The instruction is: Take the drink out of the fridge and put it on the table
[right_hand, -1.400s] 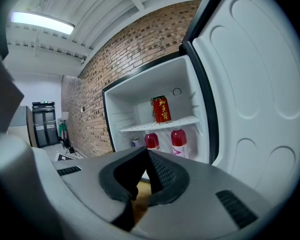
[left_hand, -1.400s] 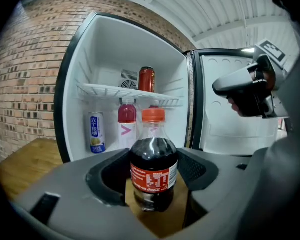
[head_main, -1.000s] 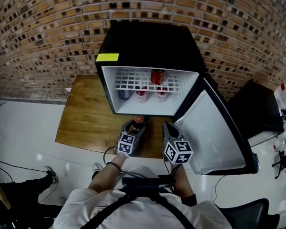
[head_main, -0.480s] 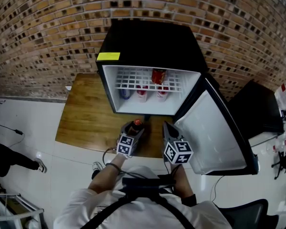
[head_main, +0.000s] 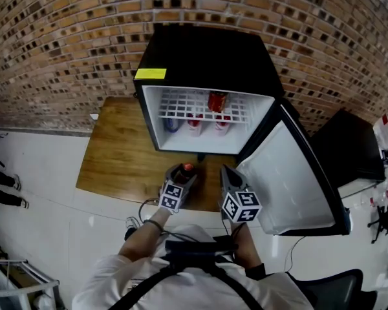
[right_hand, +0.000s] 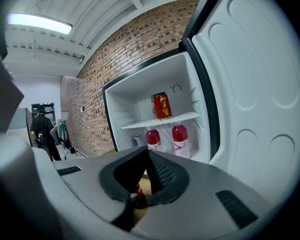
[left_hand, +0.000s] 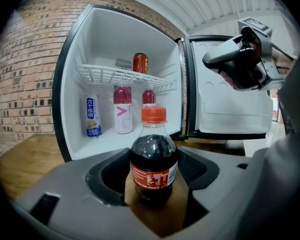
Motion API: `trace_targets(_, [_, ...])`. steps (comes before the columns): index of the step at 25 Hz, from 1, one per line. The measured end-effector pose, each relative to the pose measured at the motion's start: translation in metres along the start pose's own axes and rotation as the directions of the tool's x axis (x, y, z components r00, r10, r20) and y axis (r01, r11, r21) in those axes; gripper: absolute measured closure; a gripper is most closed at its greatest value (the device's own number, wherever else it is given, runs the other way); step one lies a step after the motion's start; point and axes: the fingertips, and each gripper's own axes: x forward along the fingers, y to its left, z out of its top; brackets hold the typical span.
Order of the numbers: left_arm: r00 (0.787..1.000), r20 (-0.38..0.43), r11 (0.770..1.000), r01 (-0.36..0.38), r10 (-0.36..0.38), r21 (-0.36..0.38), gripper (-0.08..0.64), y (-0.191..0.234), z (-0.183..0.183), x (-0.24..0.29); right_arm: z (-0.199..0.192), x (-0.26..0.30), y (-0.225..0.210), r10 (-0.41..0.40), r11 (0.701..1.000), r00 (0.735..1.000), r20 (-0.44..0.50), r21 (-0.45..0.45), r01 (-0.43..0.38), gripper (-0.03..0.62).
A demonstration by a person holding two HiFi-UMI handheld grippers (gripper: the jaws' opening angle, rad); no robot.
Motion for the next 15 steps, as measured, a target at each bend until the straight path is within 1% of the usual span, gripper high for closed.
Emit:
trace_targets(3, [1.000,0.002,1.000,0.013,-0.013,-0.020,0.247,0.001,0.006,-0.006,0.000,-0.001,0.002,-0.001,1.000,1.000,0.001,0.011,0.001,0.578])
trace_targets(6, [0.999,0.024,0.999,0.026,-0.025,-0.044,0.227,0.000,0.022,-0.022,0.000,0.000,0.005,0.004,1.000,1.000,0.001,0.016,-0.004,0.578])
trace_targets(8, [0.999,0.045,0.998,0.021,-0.019,-0.063,0.227,0.000,0.035,-0.037,0.000,0.002,0.008,0.009,1.000,1.000,0.000,0.016,-0.009,0.578])
trace_targets(10, [0.998,0.058,0.995,-0.002,0.007,-0.097,0.235,0.004,0.049,-0.052,0.001,0.004,0.010,0.015,1.000,1.000,0.001,0.015,-0.015,0.578])
trace_targets(13, [0.997,0.053,0.987,-0.049,0.058,-0.153,0.236,0.013,0.066,-0.071,0.002,0.007,0.012,0.027,1.000,1.000,0.002,0.009,-0.027,0.578])
trace_targets(14, [0.996,0.053,0.983,-0.064,0.074,-0.170,0.249,0.017,0.072,-0.076,0.002,0.008,0.013,0.031,0.999,1.000,0.000,0.006,-0.031,0.578])
trace_targets(15, [0.994,0.058,0.979,-0.079,0.091,-0.187,0.276,0.020,0.078,-0.082,0.002,0.009,0.013,0.035,0.999,0.999,-0.002,0.002,-0.035,0.578])
